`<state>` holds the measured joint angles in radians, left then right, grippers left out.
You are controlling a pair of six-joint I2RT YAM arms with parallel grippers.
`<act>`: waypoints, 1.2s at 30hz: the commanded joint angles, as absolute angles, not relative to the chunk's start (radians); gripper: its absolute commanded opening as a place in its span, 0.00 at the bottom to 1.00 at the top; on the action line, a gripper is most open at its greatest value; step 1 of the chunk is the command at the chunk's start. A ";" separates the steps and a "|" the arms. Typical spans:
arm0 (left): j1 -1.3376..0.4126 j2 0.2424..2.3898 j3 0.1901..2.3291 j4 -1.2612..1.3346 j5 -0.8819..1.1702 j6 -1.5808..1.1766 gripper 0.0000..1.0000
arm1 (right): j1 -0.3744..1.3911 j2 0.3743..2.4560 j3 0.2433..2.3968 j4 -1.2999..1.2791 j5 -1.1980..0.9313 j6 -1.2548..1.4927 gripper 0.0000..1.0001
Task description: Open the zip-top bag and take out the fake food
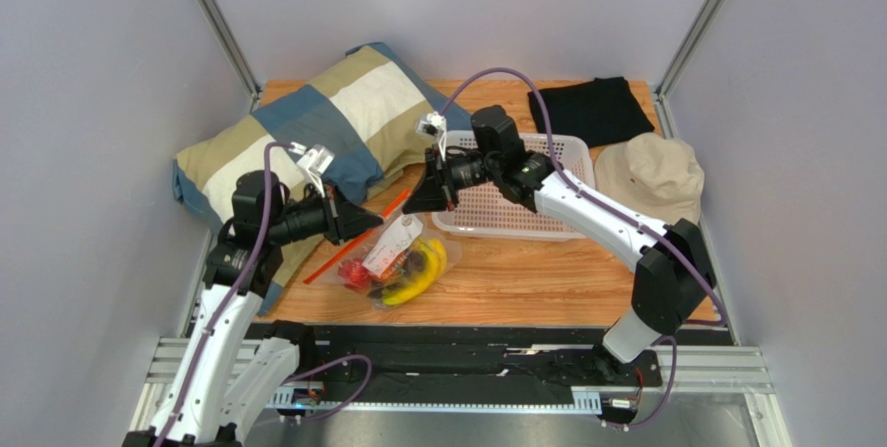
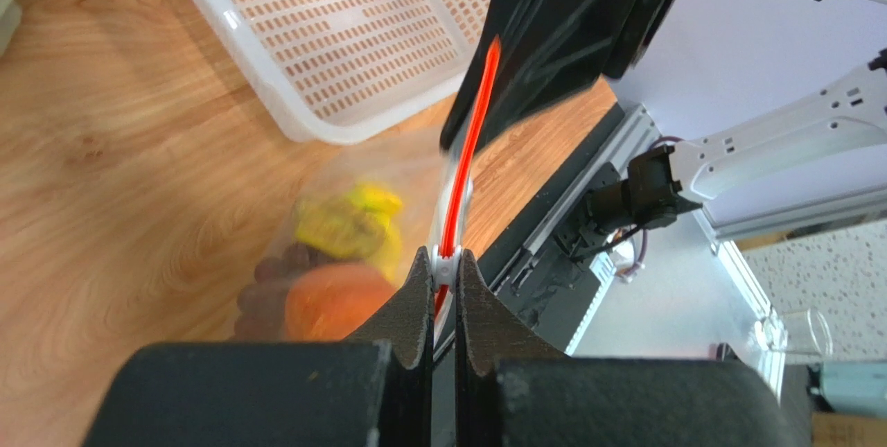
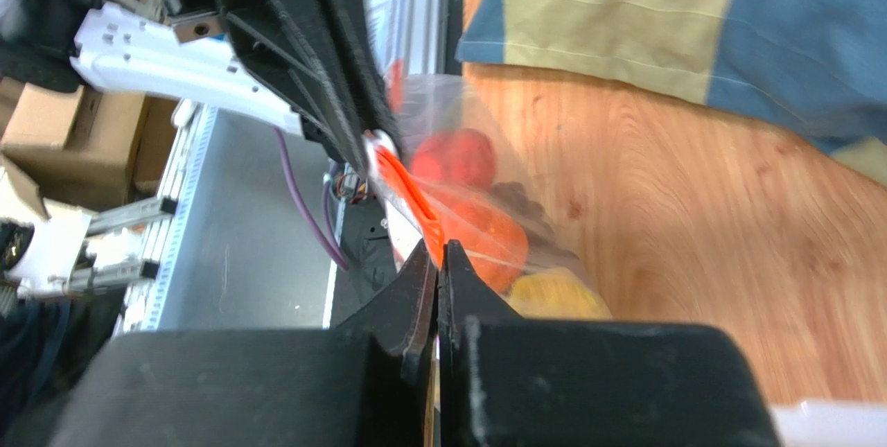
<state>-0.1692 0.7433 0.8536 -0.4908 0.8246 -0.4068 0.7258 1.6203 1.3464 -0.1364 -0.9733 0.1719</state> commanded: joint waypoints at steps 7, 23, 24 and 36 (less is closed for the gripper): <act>-0.166 0.426 0.839 -0.799 0.571 -0.521 0.00 | 0.586 1.509 1.223 0.106 -0.867 0.362 0.00; -0.166 0.072 0.850 -1.025 0.483 -0.623 0.00 | 0.741 1.842 1.515 0.340 -0.618 0.568 0.00; -0.166 0.071 0.835 -1.017 0.495 -0.626 0.00 | 0.739 1.868 1.543 0.336 -0.617 0.569 0.00; -0.166 0.124 0.641 -0.779 0.635 -0.709 0.00 | 0.744 1.991 1.773 -0.133 -0.530 0.514 0.41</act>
